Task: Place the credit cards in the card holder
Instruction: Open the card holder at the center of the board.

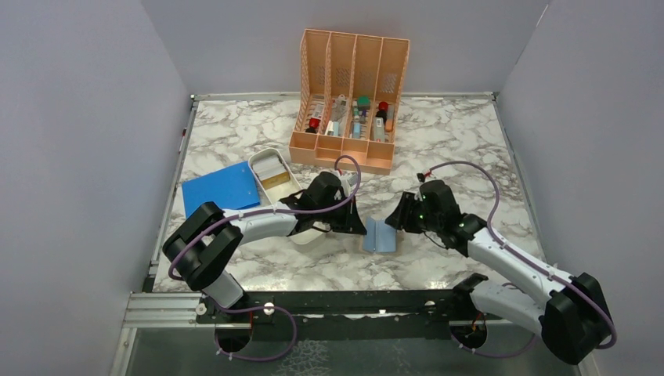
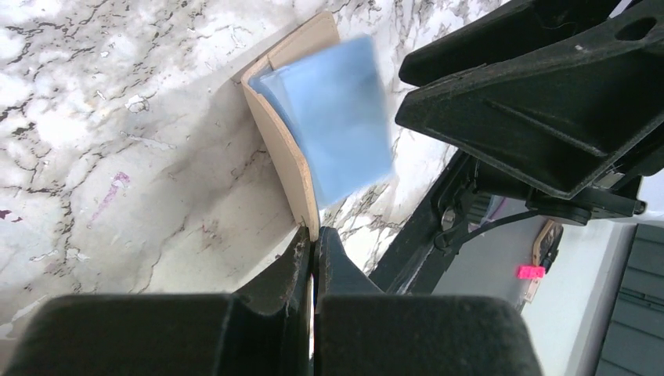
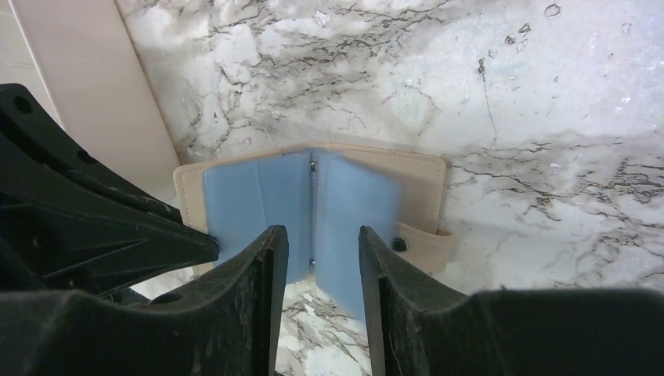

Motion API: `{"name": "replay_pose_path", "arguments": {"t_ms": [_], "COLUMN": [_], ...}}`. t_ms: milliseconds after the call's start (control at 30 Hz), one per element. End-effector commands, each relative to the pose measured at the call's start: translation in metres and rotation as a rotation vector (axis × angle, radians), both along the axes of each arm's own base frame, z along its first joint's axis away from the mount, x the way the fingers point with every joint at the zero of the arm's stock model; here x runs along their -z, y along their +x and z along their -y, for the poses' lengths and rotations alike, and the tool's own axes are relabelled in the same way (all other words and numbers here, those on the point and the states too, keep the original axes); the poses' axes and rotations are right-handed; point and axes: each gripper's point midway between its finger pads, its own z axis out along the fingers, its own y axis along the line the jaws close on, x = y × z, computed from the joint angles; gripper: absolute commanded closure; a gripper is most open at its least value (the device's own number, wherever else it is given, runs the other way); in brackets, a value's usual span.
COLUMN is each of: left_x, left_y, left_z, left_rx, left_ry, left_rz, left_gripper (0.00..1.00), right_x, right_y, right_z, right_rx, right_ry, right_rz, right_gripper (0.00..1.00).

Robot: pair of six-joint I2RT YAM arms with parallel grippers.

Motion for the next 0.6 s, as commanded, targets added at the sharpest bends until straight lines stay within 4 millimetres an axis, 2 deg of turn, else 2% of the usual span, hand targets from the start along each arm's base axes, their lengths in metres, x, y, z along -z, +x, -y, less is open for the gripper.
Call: {"name": "replay_pose_path", "arguments": {"t_ms": [0, 167, 367, 567], "left_x": [-0.008, -0.003, 0.009, 0.014], "left_y": [0.008, 0.009, 0.014, 0.014], "left_z": [0.005, 0.002, -0.004, 0.008], "left_rx": [-0.001, -0.008, -0.031, -0.016], "left_ry": [-0.004, 0.015, 0.069, 0.035], "left_rz": [0.053, 0.056, 0.061, 0.022], "left_gripper": [1.00, 1.00, 0.98, 0.97], "right_x": [0.004, 0.012, 0.023, 0.037], "right_y": [-0.004, -0.006, -0.003, -0.001], "right_z": [-0.009, -0.016, -0.002, -0.005], "right_rx": [-0.043, -0.055, 0.007, -0.003], "right_ry": [0.037, 0.074, -0.006, 0.003], "right_rz": [-0.025, -0.041, -0.067, -0.067], "right_gripper": [0.56, 0.62, 0.57, 0.63]}}
